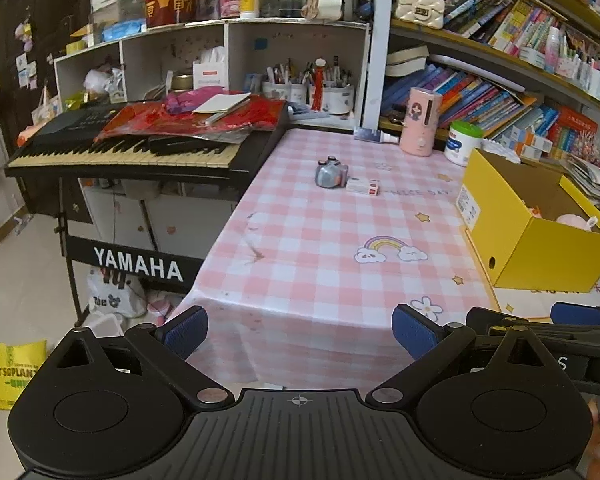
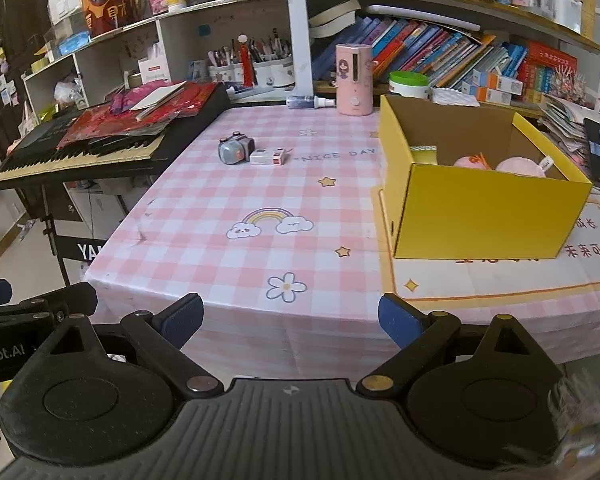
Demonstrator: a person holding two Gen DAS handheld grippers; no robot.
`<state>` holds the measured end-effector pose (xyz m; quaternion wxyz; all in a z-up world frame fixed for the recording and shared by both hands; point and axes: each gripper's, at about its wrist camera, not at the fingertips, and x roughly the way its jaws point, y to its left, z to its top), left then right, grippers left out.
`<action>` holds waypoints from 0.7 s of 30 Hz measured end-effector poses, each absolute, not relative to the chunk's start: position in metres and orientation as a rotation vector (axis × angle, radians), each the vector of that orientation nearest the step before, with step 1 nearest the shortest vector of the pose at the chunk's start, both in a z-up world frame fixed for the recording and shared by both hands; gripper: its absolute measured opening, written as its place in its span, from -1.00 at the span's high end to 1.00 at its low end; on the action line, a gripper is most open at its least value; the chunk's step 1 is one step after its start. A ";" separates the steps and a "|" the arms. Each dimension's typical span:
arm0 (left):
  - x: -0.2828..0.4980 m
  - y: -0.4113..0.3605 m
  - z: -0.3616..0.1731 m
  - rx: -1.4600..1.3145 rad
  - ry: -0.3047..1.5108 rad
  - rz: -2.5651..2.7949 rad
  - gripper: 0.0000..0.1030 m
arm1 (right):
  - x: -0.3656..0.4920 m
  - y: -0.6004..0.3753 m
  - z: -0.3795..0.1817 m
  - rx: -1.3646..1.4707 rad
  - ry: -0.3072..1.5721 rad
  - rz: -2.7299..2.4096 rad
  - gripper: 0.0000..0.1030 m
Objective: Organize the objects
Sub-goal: 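Withdraw both tools toward the grey toy car and white card box, then grasp the white card box with the right tool while the left tool grasps the grey toy car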
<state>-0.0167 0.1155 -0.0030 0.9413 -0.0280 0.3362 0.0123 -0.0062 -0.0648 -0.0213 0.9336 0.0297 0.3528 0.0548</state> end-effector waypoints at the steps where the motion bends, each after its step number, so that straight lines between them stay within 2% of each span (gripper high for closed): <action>1: -0.015 0.116 -0.004 -0.061 0.687 0.026 -0.94 | -0.004 -0.063 -0.021 0.058 0.722 0.114 -0.84; 10: 0.014 0.122 -0.010 -0.083 0.701 0.049 -0.94 | 0.026 -0.057 -0.025 0.040 0.729 0.135 -0.84; 21: 0.085 0.117 -0.016 -0.114 0.731 0.091 -0.94 | 0.106 -0.058 -0.031 0.013 0.756 0.178 -0.84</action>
